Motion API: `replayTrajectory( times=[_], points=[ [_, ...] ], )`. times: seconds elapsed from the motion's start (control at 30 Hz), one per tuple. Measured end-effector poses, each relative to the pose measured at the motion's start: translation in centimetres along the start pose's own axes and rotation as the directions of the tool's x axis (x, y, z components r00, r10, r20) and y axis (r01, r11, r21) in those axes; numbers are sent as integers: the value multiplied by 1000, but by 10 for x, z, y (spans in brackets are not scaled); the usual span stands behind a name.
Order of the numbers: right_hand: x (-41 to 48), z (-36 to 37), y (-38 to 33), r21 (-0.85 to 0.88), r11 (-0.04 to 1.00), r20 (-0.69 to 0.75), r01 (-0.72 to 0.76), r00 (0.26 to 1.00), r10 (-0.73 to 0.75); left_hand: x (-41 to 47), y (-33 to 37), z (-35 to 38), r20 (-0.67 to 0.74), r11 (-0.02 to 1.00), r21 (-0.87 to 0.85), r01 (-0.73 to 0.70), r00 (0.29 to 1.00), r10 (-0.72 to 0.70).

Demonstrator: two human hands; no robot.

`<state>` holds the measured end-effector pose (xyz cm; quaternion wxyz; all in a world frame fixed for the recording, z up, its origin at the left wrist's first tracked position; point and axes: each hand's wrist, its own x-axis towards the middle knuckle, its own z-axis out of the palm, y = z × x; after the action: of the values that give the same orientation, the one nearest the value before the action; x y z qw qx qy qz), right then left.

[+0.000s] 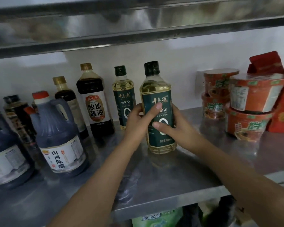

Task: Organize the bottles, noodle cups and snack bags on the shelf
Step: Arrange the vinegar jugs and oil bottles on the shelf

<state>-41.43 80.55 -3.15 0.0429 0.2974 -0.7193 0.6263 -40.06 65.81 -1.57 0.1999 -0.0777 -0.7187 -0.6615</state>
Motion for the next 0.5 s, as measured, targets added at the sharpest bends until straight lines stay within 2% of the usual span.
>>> replayTrajectory(
  times=[0.07, 0.27, 0.5],
  points=[
    [-3, 0, 1, 54, 998, -11, 26, 1000, -25, -2, -1, -2, 33, 999, -26, 27, 999, -26],
    [-10, -1, -3, 235, 971, -63, 52, 997, -38, -15, 9, -1, -7, 997, -73, 23, 1000, -24],
    [-12, 5, 2, 161, 986, -4, 42, 999, -42, -11, 3, -6, 72, 987, -130, 99, 993, -90]
  ],
)
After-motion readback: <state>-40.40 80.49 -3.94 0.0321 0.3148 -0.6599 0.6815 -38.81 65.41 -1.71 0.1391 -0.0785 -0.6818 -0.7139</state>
